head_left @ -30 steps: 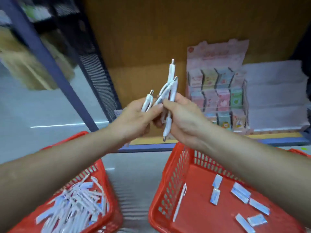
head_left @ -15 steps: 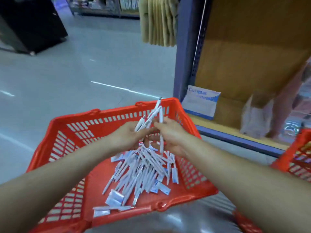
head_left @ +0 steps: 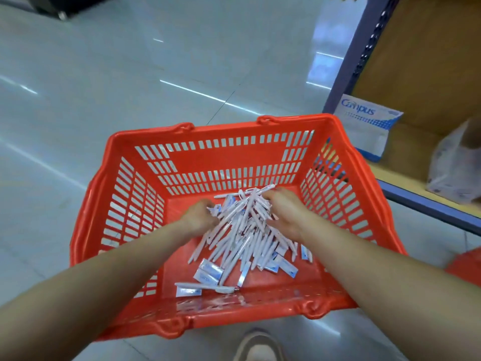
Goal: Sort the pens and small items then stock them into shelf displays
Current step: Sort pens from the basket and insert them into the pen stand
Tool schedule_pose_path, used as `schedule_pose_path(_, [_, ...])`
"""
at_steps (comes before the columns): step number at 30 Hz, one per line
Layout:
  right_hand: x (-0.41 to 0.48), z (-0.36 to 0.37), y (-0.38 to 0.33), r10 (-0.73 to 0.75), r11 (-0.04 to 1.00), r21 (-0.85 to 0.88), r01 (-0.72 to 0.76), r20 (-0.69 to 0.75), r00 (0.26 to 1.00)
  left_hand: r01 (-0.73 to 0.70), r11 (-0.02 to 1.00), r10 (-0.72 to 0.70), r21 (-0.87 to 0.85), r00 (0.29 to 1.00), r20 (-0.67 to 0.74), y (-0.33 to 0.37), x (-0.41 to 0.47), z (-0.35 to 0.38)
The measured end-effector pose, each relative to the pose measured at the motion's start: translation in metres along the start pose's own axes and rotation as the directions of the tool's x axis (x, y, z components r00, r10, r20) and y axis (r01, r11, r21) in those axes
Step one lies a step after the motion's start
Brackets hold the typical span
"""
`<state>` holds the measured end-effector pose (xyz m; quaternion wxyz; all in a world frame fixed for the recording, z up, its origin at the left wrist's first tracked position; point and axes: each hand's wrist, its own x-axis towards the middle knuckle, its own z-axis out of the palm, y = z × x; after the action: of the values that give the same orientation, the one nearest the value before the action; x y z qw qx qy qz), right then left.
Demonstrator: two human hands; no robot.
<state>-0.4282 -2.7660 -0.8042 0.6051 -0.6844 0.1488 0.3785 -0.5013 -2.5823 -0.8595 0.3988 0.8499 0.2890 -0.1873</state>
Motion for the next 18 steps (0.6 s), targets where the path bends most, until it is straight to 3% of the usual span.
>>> schedule_pose_path(5, [-0.024,-0.025,-0.027,-0.202,0.932,-0.28,0.231,0.13,0.971,-0.322,0.946,0.318,-0.027,0.944,-0.092,0.053,-0.015,-0.009])
schedule_pose_path(10, [-0.101,-0.09,-0.077,-0.373,0.839,-0.346,0.419,0.194,0.907,-0.685,0.727,0.685,-0.048,0.728,-0.021,0.168,-0.059,-0.005])
schedule_pose_path(14, [-0.154,-0.172,-0.101,-0.414,0.835,-0.342,0.43,0.123,0.902,-0.811,0.577,0.815,-0.094,0.579,0.007,0.255,-0.101,0.029])
schedule_pose_path(18, [-0.199,-0.259,-0.1,-0.463,0.817,-0.383,0.431,0.007,0.886,-0.875,0.47,0.878,-0.116,0.45,0.164,0.327,-0.146,0.085])
